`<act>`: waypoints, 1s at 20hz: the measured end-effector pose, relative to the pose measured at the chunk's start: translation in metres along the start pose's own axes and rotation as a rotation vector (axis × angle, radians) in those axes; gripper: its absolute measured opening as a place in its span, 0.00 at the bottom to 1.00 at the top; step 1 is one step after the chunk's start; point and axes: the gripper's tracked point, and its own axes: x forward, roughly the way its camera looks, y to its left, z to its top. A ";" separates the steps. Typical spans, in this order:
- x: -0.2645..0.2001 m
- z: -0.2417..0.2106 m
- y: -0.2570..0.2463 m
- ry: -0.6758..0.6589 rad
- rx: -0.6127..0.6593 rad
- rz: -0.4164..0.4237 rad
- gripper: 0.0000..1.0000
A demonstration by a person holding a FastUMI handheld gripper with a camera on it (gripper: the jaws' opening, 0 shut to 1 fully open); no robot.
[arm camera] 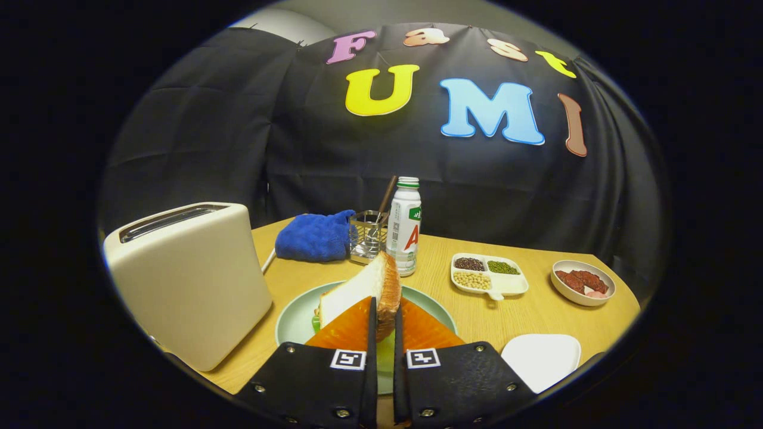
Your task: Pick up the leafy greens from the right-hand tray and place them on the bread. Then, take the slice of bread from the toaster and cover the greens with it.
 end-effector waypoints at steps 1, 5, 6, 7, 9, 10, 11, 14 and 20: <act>0.003 -0.004 -0.003 0.013 0.004 -0.006 0.11; 0.008 -0.019 -0.011 0.071 0.017 -0.028 0.15; 0.008 -0.020 -0.011 0.079 0.006 -0.032 0.15; 0.010 -0.023 -0.012 0.083 -0.018 -0.043 0.15; 0.005 -0.019 -0.015 0.075 -0.046 -0.059 0.21; 0.006 -0.018 -0.016 0.070 -0.042 -0.059 0.27; 0.005 -0.016 -0.020 0.061 -0.037 -0.075 0.27; 0.006 -0.021 -0.029 0.073 -0.024 -0.089 0.55; 0.003 -0.016 -0.033 0.047 0.018 -0.067 0.55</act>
